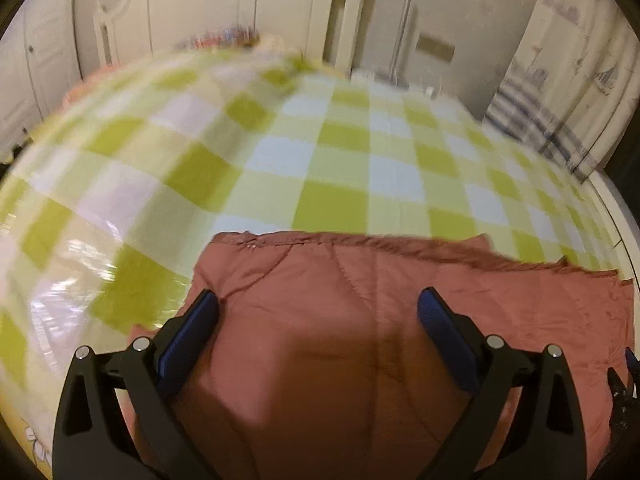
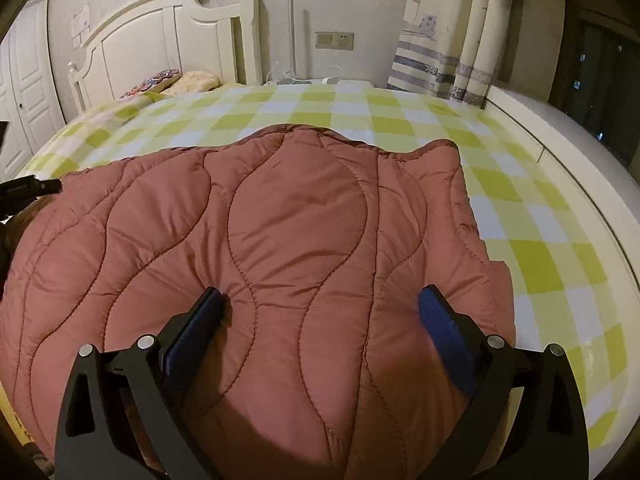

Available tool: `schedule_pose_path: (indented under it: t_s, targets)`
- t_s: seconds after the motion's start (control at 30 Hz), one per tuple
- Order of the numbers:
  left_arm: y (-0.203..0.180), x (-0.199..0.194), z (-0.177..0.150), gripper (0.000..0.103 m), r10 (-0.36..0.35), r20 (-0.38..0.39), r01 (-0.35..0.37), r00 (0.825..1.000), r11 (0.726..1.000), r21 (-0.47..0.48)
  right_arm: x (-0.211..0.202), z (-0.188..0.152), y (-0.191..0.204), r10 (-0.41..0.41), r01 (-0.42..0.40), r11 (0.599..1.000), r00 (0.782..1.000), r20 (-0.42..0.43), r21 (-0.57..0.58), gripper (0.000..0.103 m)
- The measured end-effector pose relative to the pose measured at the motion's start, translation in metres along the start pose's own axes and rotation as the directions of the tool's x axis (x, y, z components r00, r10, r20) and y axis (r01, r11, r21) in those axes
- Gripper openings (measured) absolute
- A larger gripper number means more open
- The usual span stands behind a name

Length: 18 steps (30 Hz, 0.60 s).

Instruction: Fold large clothes

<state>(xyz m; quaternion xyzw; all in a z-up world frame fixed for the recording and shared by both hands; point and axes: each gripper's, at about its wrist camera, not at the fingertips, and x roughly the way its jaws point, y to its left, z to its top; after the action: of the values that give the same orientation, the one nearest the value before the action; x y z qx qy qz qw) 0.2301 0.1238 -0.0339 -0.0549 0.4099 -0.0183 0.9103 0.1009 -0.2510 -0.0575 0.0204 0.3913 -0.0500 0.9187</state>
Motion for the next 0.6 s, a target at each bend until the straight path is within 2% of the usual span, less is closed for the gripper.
schedule_pose_path:
  t_s: [0.07,0.13,0.2,0.23,0.27,0.3,0.33,0.4,0.5,0.53,0.6]
  targets:
    - [-0.014,-0.031,-0.005,0.099,-0.051,0.076,0.049,0.996,0.998,0.028,0.002,0.001,-0.007,-0.003,0.003,1.000,1.000,0.000,-0.003,0.095]
    - [-0.040,-0.063,-0.014,0.100,-0.111,0.143,0.095,0.983,0.988,0.119,0.001,0.001,-0.010,-0.006,0.006,1.000,1.000,-0.001,-0.005,0.095]
    - [-0.067,-0.077,-0.026,0.101,-0.140,0.173,0.105,0.975,0.975,0.194,0.001,0.001,-0.009,-0.006,0.006,1.000,1.000,0.000,-0.005,0.095]
    - [-0.085,-0.075,-0.036,0.101,-0.163,0.147,0.122,0.976,0.960,0.254,0.001,0.001,-0.009,-0.007,0.007,1.000,1.000,0.001,-0.006,0.095]
    - [-0.108,-0.062,-0.048,0.101,-0.146,0.090,0.109,0.985,0.936,0.336,0.001,0.001,-0.010,-0.007,0.007,1.000,1.000,0.000,-0.007,0.095]
    - [-0.125,-0.041,-0.061,0.101,-0.083,0.033,0.062,0.996,0.912,0.406,0.001,0.001,-0.011,-0.006,0.006,1.000,1.000,0.001,-0.007,0.095]
    - [-0.135,-0.024,-0.073,0.101,-0.037,-0.001,0.034,0.999,0.892,0.450,0.001,0.001,-0.011,0.001,-0.001,1.000,1.000,0.001,-0.006,0.095]
    - [-0.136,-0.018,-0.079,0.101,-0.059,0.026,0.042,0.998,0.897,0.439,-0.002,0.000,-0.011,0.006,-0.006,1.000,1.000,-0.005,-0.003,0.095]
    - [-0.126,-0.017,-0.073,0.101,-0.105,-0.027,0.107,0.994,0.912,0.395,-0.009,0.009,-0.007,-0.037,0.037,0.999,0.999,-0.038,-0.001,0.094]
    - [-0.123,-0.016,-0.072,0.101,-0.116,-0.034,0.120,0.993,0.918,0.379,-0.017,0.012,-0.001,-0.049,0.050,0.999,0.998,-0.024,0.005,0.094]
    - [-0.123,-0.016,-0.074,0.101,-0.114,-0.030,0.117,0.993,0.918,0.379,-0.038,0.019,0.011,-0.011,0.011,1.000,0.998,0.054,0.004,0.094]
